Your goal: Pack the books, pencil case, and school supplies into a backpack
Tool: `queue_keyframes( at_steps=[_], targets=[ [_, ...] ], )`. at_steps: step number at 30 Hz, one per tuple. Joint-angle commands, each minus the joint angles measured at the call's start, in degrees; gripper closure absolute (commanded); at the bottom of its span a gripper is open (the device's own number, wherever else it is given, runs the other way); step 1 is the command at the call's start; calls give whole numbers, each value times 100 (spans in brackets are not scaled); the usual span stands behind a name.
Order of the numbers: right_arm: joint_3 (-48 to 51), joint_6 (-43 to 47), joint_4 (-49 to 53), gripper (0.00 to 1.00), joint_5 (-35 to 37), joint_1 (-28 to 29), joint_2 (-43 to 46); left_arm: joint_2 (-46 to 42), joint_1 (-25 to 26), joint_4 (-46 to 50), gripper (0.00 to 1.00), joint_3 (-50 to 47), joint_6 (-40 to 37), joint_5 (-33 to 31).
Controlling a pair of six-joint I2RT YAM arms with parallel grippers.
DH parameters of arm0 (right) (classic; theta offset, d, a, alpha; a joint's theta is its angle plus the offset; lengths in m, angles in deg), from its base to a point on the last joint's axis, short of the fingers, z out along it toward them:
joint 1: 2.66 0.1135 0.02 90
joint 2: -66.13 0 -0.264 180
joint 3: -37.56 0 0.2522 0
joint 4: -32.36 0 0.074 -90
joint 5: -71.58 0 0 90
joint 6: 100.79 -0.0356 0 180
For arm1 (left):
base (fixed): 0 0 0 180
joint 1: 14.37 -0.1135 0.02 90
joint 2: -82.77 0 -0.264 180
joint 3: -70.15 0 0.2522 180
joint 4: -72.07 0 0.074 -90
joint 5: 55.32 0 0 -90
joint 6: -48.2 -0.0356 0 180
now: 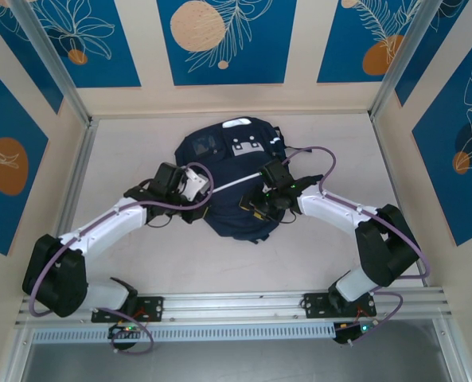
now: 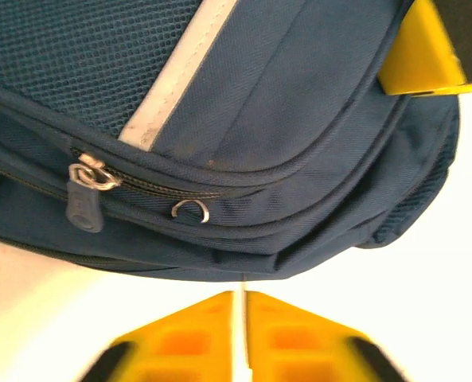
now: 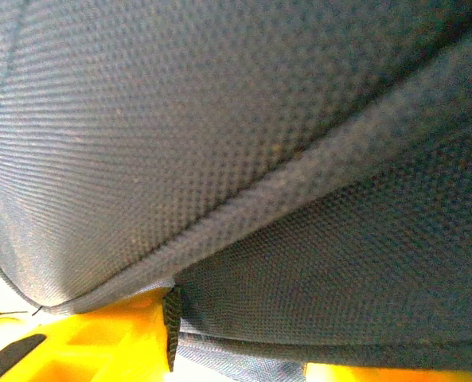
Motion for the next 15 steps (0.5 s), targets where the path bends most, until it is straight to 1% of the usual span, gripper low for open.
queue_keyframes(
  at_steps=[1, 2, 4, 6, 7, 9, 11, 15],
  targets=[
    [10, -40, -43, 55, 117, 22, -45, 82, -6, 100, 67, 160, -118, -726],
    [13, -30, -31, 55, 110, 15, -24, 127, -4, 97, 60, 196, -237, -807],
    [9, -28, -15, 55, 112, 16, -4, 296, -65, 95, 50, 318, -453, -884],
    [13, -28, -14, 55, 103, 20, 13, 539, -140, 103, 46, 447, -599, -869],
    [17, -29, -9, 55, 93, 16, 19, 678, -181, 131, 45, 530, -722, -727],
    [9, -20, -5, 55, 79, 16, 22, 912, -216, 142, 43, 669, -897, -605],
    [9, -21, 10, 55, 75, 26, 27, 1113, -250, 126, 43, 808, -1003, -627],
    [26, -30, 28, 55, 78, 32, 40, 1339, -374, 112, 51, 1058, -1137, -430]
  ],
)
